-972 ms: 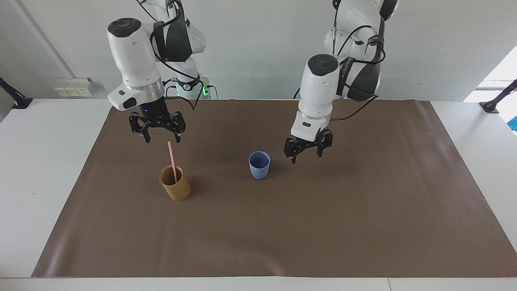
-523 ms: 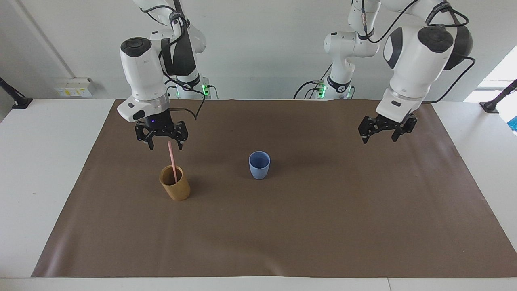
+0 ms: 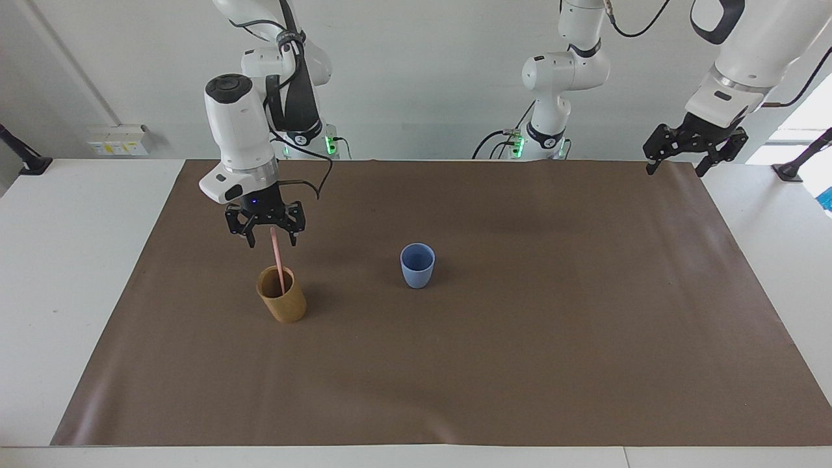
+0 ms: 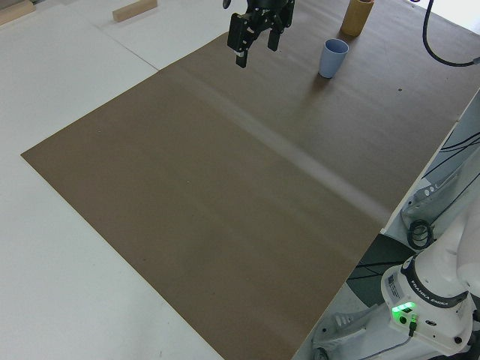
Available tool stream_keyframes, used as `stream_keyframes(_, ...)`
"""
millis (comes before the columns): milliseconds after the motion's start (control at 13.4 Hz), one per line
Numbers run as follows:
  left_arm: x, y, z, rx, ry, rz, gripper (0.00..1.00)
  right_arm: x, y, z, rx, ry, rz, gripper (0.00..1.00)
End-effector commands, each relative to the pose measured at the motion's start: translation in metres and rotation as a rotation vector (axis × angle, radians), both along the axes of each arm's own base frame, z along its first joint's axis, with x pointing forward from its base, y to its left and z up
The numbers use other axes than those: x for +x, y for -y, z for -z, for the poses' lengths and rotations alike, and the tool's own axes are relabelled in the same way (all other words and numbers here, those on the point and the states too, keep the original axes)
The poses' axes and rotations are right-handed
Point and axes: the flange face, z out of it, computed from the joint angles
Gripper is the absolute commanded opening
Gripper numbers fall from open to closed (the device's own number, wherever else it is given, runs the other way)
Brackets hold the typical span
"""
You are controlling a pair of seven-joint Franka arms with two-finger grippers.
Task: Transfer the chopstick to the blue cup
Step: 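Lift the pink chopstick out of the tan cup with the right gripper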
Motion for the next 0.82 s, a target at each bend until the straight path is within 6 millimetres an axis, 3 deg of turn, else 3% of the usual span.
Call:
stream_keyframes(0, 0.002, 0.012, -0.001, -0.008, -0.005, 0.02, 1.0, -0.008, 0.007, -0.002, -0.031, 0.0, -0.045, 0.39)
stream_keyframes(150, 0.002, 0.015, -0.009, -0.024, 0.005, 0.005, 1.0, -0.006, 0.006, -0.01, -0.029, 0.024, -0.046, 0.23)
stream_keyframes(299, 0.002, 0.014, -0.035, -0.071, 0.04, -0.007, 1.0, -0.006, 0.007, -0.01, -0.029, 0.015, -0.044, 0.09)
stream_keyframes(523, -0.001, 0.012, -0.028, -0.071, 0.012, -0.027, 1.0, -0.005, 0.007, -0.013, -0.027, 0.023, -0.042, 0.03)
stream_keyframes(748, -0.01, 0.013, -0.025, -0.069, -0.043, -0.054, 1.0, 0.005, 0.007, -0.039, -0.018, 0.068, -0.038, 0.0)
